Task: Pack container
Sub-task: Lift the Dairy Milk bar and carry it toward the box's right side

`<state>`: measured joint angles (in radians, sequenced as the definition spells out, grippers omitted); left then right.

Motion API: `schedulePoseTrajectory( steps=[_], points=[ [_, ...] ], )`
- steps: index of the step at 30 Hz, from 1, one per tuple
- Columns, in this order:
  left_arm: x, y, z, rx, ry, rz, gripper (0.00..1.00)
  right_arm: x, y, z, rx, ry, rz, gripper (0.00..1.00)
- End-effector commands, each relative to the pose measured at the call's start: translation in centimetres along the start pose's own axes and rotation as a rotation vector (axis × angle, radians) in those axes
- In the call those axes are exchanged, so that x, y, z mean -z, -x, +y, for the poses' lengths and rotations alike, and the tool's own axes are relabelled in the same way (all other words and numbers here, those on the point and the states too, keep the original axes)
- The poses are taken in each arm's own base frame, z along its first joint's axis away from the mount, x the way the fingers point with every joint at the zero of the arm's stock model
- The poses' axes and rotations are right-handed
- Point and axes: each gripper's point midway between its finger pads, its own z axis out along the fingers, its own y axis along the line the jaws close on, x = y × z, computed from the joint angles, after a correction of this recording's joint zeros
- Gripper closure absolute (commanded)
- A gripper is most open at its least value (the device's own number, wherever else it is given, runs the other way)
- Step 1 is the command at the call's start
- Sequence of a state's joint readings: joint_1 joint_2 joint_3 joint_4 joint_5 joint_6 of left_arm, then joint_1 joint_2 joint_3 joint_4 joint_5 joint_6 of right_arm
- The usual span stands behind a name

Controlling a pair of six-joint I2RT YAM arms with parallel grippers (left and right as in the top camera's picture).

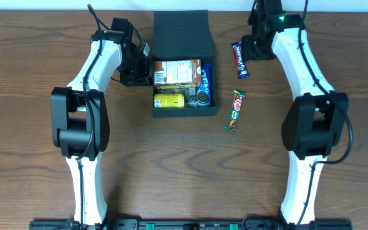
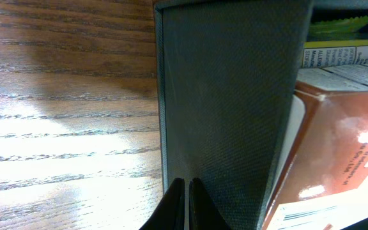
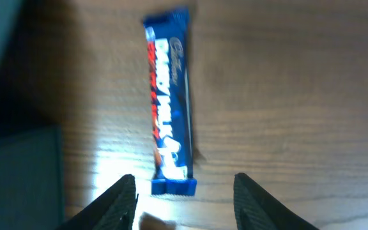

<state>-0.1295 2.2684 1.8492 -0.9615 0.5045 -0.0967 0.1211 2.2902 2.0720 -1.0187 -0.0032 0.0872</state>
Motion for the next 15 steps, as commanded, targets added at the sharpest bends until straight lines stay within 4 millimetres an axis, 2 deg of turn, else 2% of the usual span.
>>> schedulePoseTrajectory(
  steps=[1, 9, 15],
  points=[
    [1.0, 0.0, -0.6, -0.019, 0.006, -0.02, 0.94, -0.9, -0.8, 0.2, 0.051, 0.002, 0.023, 0.49],
    [1.0, 0.0, -0.6, -0.007, 0.007, -0.02, 0.94, -3.2, -2.7, 0.8, 0.114, 0.029, 0.057, 0.48],
    [1.0, 0.0, -0.6, -0.007, 0.007, -0.02, 0.94, -4.3, -2.8, 0.7, 0.12, 0.03, 0.04, 0.46]
  ],
)
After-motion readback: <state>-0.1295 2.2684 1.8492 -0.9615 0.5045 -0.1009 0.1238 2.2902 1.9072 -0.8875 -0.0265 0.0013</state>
